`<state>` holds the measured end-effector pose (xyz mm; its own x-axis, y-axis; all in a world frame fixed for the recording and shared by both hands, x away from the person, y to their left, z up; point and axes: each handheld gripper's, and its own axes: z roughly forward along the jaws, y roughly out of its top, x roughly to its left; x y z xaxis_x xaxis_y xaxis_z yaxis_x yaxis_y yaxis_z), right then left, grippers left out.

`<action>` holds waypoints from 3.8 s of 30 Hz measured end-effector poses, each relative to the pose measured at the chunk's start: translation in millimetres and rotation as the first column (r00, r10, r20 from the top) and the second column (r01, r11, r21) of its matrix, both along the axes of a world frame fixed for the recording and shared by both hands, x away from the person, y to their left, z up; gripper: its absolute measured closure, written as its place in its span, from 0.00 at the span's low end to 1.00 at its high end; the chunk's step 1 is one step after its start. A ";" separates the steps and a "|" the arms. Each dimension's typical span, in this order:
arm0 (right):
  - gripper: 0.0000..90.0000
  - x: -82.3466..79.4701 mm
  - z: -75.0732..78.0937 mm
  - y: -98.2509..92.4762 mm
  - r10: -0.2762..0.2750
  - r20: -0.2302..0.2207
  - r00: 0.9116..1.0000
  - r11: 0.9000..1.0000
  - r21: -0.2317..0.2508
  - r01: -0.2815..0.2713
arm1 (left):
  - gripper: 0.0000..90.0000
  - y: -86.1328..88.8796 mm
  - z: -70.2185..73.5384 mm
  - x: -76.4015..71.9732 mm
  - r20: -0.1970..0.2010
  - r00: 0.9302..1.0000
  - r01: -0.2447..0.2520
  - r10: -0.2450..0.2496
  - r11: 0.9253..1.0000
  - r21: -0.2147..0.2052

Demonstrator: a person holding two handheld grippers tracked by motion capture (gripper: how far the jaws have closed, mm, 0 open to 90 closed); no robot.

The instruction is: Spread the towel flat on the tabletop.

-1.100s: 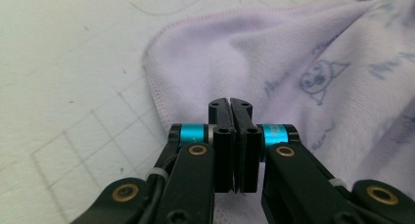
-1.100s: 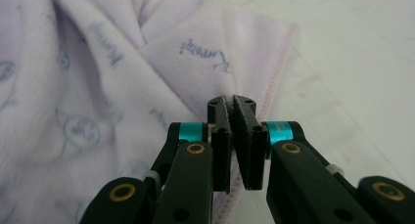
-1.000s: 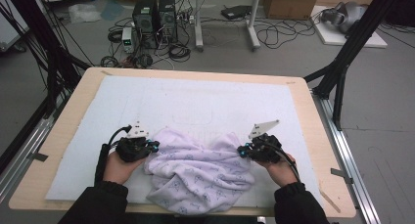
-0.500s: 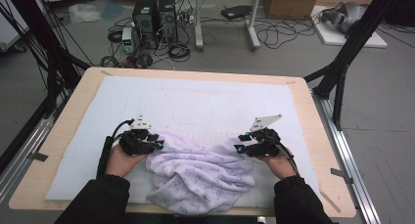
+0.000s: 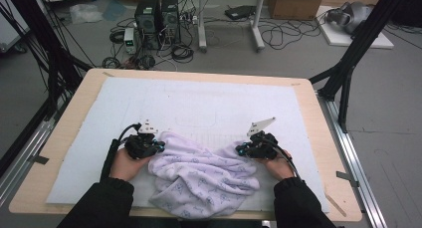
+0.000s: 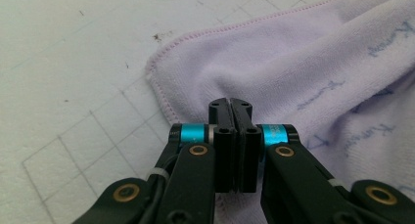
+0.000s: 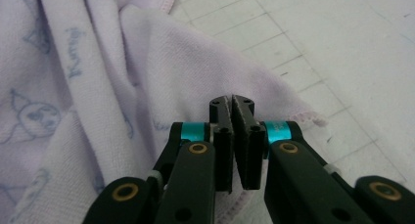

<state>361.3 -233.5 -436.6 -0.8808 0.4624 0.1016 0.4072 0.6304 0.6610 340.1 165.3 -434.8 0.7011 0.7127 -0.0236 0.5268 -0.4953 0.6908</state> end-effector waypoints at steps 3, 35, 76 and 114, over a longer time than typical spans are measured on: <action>0.98 -0.8 3.3 -1.7 0.002 -0.005 1.000 1.000 -0.007 -0.002 | 0.98 1.5 4.2 -3.5 0.023 1.000 0.009 -0.009 1.000 0.005; 0.57 2.4 43.5 -27.9 -0.143 0.084 0.986 0.985 0.109 0.133 | 0.64 15.9 30.7 13.9 0.083 0.996 -0.018 0.033 0.984 -0.175; 0.85 30.7 18.2 -16.7 -0.226 0.058 0.972 0.972 0.077 0.221 | 0.78 12.6 11.6 30.9 0.033 0.993 -0.100 0.112 0.963 -0.252; 0.55 -74.3 23.1 -9.1 -0.007 0.120 0.993 0.991 0.131 -0.009 | 0.55 -9.3 19.4 -73.2 0.045 0.974 0.226 -0.221 0.957 -0.182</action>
